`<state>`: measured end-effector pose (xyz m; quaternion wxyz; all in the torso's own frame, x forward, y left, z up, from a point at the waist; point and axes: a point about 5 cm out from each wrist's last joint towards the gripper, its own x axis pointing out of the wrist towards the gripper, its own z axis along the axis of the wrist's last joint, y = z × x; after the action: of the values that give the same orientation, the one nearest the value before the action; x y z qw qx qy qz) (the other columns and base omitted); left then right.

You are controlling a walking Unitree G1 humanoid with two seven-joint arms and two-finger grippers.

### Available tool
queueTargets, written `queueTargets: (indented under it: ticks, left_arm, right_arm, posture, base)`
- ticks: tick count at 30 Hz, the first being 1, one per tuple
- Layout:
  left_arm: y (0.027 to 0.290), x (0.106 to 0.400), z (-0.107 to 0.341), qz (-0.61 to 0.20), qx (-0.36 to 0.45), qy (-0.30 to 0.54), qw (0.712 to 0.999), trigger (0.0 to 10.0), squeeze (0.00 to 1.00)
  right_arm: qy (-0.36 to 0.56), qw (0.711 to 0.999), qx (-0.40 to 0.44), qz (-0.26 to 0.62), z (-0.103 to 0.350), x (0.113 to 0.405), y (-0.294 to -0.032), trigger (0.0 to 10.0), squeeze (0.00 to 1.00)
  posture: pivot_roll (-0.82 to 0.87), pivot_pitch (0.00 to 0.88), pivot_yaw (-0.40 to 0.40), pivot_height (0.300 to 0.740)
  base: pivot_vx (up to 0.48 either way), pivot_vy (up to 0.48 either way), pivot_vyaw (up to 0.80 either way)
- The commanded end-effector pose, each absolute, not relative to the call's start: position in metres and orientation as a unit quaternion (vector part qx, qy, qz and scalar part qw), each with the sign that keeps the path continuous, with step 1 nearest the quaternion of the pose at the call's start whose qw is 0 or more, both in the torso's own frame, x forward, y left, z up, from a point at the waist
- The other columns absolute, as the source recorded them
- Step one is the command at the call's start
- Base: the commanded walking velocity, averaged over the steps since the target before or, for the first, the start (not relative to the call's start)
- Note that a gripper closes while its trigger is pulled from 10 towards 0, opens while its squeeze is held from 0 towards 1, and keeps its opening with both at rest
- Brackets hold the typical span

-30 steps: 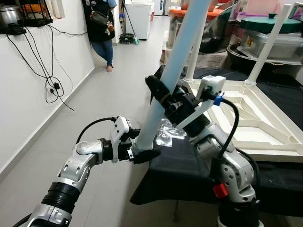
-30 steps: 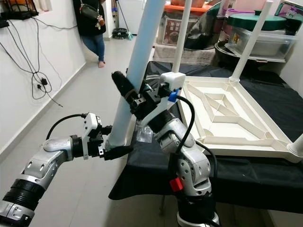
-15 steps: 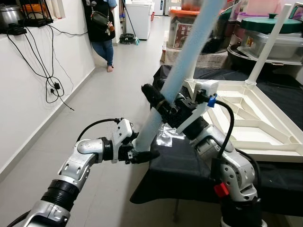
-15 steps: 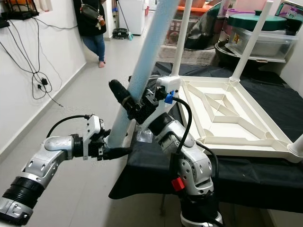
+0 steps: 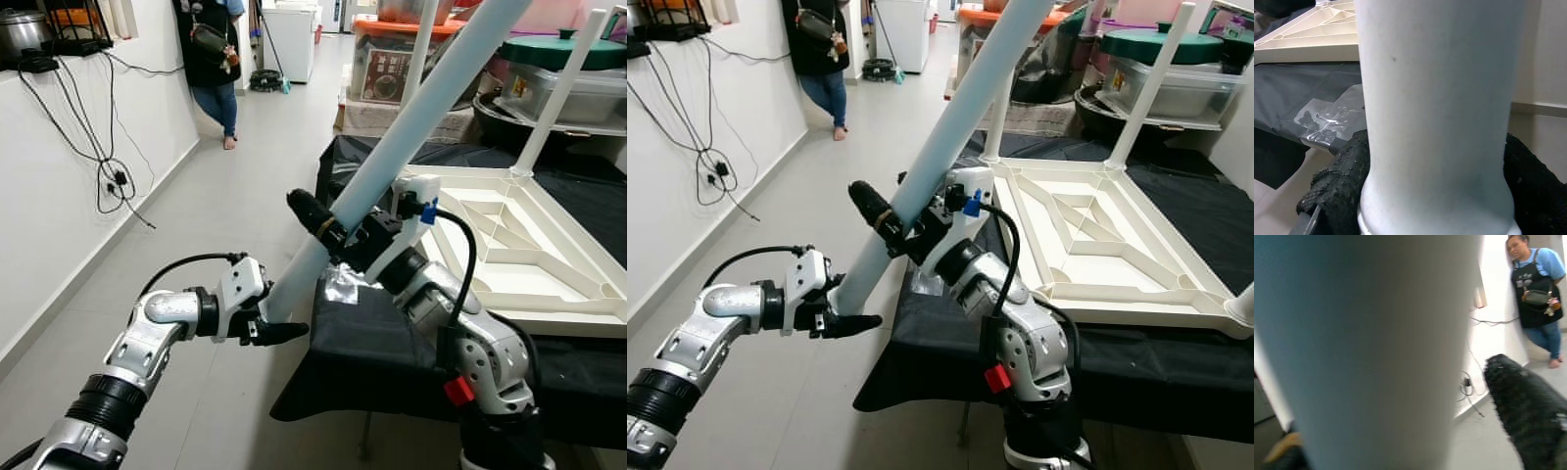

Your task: Building children table

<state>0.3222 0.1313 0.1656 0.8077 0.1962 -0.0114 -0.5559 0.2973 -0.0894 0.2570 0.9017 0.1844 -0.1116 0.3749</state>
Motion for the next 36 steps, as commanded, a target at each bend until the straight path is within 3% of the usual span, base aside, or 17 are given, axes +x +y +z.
queueTargets:
  ticks: [1,15,16,17,18,25,33,34,35,36]
  left_arm:
    - [0.129,0.321,0.163,-0.563,0.214,-0.015,0.798,10.0,0.00]
    - [0.130,0.325,0.162,-0.560,0.229,-0.023,0.796,10.0,0.00]
    - [0.130,0.325,0.162,-0.558,0.229,-0.024,0.797,10.0,0.20]
    - [0.130,0.325,0.162,-0.558,0.229,-0.024,0.797,10.0,0.20]
    - [0.131,0.326,0.163,-0.555,0.227,-0.027,0.800,10.0,1.00]
    - [0.132,0.328,0.165,-0.544,0.216,-0.038,0.810,10.0,1.00]
    - [0.141,0.325,0.161,-0.511,0.213,-0.038,0.832,10.0,1.00]
    - [0.143,0.323,0.160,-0.505,0.207,-0.037,0.837,10.0,0.47]
    - [0.145,0.321,0.159,-0.497,0.197,-0.037,0.844,10.0,0.00]
    - [0.145,0.321,0.159,-0.497,0.197,-0.037,0.844,10.0,0.00]
  right_arm:
    - [-0.104,0.902,0.199,0.369,0.254,0.298,-0.091,0.0,0.00]
    - [-0.103,0.893,0.246,0.363,0.253,0.295,-0.088,0.0,0.00]
    - [-0.103,0.892,0.251,0.362,0.253,0.295,-0.088,0.0,0.00]
    - [-0.103,0.892,0.251,0.362,0.253,0.295,-0.088,0.0,0.00]
    - [-0.103,0.892,0.253,0.360,0.253,0.295,-0.088,0.0,0.00]
    - [-0.109,0.900,0.258,0.335,0.254,0.300,-0.095,0.0,0.00]
    - [-0.153,0.939,0.180,0.251,0.275,0.325,-0.152,0.0,0.00]
    - [-0.161,0.945,0.160,0.234,0.281,0.329,-0.165,0.0,0.00]
    - [-0.164,0.954,0.133,0.214,0.284,0.333,-0.180,0.0,0.00]
    - [-0.164,0.954,0.133,0.214,0.284,0.333,-0.180,0.0,0.00]
  posture:
    - [0.04,0.000,-0.041,0.740]
    - [0.03,0.000,-0.033,0.740]
    - [0.03,0.000,-0.032,0.740]
    - [0.03,0.000,-0.032,0.740]
    - [0.03,0.000,-0.032,0.740]
    - [0.03,0.000,-0.035,0.740]
    - [0.03,0.000,-0.044,0.740]
    - [0.03,0.000,-0.047,0.740]
    - [0.03,0.000,-0.050,0.740]
    - [0.03,0.000,-0.050,0.740]
  base:
    - [0.000,0.000,0.00]
    - [0.000,0.000,0.00]
    - [0.000,0.000,0.00]
    - [0.000,0.000,0.00]
    - [0.000,0.000,0.00]
    - [0.000,0.000,0.00]
    - [0.000,0.000,0.00]
    - [0.000,0.000,0.00]
    - [0.000,0.000,0.00]
    - [0.000,0.000,0.00]
